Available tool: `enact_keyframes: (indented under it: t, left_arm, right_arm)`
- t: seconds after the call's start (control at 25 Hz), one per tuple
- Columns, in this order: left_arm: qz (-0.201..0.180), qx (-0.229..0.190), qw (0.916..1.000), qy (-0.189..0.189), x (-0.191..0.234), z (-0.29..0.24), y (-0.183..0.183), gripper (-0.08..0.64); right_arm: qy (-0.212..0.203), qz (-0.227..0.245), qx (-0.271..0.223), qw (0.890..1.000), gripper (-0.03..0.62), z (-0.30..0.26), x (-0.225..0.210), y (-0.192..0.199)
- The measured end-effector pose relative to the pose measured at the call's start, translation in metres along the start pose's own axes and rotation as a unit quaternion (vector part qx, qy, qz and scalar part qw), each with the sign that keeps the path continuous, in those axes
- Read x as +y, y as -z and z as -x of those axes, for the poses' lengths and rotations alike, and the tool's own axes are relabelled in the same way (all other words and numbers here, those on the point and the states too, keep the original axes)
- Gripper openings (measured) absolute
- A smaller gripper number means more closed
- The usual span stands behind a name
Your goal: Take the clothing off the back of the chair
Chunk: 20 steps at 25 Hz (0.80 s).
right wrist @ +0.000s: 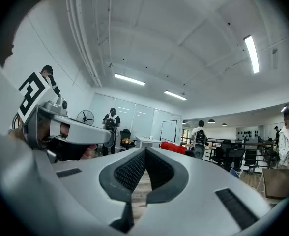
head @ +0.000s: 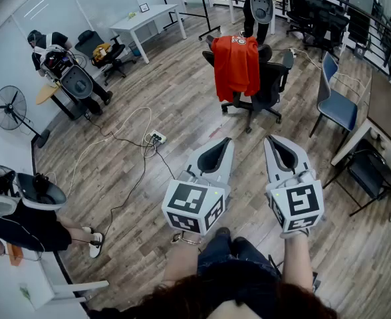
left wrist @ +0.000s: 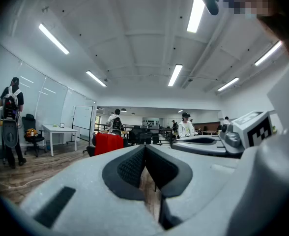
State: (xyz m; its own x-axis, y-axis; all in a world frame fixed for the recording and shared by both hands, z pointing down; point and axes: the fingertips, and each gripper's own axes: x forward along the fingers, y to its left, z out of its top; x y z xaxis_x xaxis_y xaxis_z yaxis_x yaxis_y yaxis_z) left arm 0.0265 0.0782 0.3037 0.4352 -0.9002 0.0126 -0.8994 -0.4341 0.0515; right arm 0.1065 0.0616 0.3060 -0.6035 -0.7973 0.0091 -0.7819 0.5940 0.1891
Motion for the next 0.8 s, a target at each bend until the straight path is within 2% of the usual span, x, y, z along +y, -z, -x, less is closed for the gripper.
enact_keyframes:
  t: [0.32, 0.8]
  left_arm:
    - [0.0, -0.001, 0.9999, 0.01, -0.001, 0.013, -0.002, 0.014]
    - [-0.003, -0.003, 0.9994, 0.035, 0.057, 0.006, -0.009, 0.014]
  right_arm:
    - [-0.001, -0.024, -0.01, 1.0, -0.005, 0.007, 0.013, -0.004]
    - [0.006, -0.048, -0.028, 0.998, -0.005, -0.052, 0.034, -0.018]
